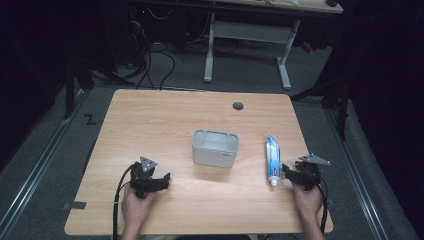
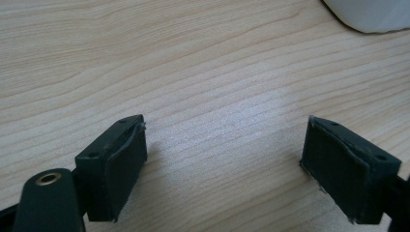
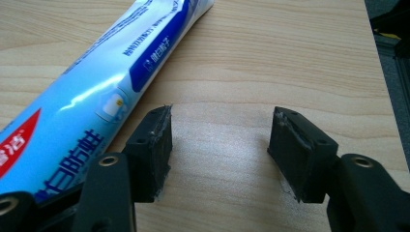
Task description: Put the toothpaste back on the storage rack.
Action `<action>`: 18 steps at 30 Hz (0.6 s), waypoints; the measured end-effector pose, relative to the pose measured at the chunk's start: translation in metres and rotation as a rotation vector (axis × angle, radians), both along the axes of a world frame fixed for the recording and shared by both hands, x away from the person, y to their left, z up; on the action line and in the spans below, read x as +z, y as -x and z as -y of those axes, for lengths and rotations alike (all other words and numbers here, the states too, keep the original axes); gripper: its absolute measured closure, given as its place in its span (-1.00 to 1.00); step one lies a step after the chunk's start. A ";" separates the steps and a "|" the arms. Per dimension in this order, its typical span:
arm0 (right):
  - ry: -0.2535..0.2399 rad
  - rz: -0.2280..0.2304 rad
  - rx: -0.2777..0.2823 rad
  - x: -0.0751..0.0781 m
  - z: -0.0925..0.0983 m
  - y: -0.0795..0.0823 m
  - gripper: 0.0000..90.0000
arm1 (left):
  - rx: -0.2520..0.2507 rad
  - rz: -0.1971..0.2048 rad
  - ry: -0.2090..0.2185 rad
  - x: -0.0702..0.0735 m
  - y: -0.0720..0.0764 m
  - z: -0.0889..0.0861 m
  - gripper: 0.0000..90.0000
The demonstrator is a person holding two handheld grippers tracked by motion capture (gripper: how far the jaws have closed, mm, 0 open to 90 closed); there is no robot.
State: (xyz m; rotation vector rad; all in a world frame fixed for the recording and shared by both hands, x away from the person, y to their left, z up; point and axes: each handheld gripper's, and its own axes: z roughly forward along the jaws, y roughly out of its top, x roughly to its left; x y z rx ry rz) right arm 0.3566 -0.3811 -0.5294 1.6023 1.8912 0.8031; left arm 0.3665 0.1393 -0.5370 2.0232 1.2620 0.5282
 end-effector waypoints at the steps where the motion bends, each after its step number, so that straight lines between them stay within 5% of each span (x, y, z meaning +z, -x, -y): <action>1: 0.001 0.000 0.002 0.000 0.000 0.000 -0.12 | 0.000 0.000 0.000 0.000 0.000 0.000 -0.63; 18: -0.002 -0.006 -0.003 0.000 -0.002 0.002 -0.15 | -0.003 -0.002 -0.001 0.000 0.000 0.000 -0.63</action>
